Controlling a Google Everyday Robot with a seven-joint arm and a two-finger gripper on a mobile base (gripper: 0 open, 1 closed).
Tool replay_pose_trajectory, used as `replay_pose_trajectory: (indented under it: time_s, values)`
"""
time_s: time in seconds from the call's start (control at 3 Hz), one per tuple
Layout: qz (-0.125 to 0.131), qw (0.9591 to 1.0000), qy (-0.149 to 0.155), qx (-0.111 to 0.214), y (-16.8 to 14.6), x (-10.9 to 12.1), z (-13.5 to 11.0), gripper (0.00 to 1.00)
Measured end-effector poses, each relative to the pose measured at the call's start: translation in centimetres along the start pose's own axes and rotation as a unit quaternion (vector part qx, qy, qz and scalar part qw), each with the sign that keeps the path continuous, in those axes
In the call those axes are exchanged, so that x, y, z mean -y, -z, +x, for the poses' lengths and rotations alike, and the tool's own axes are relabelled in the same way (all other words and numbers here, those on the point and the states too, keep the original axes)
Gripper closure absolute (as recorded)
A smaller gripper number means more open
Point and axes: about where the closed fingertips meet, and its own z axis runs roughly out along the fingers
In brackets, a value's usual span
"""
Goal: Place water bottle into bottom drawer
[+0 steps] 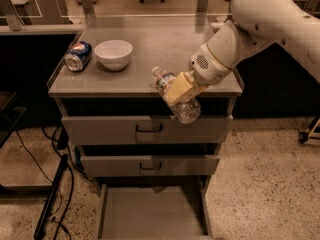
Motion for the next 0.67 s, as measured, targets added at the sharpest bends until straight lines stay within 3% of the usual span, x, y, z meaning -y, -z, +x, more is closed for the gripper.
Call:
replay_pose_trajectory:
  time_s: [0.67]
  values:
    - [-0.010,0.9998,0.016,-0.007,-0.4,-2.8,2.7,1.00]
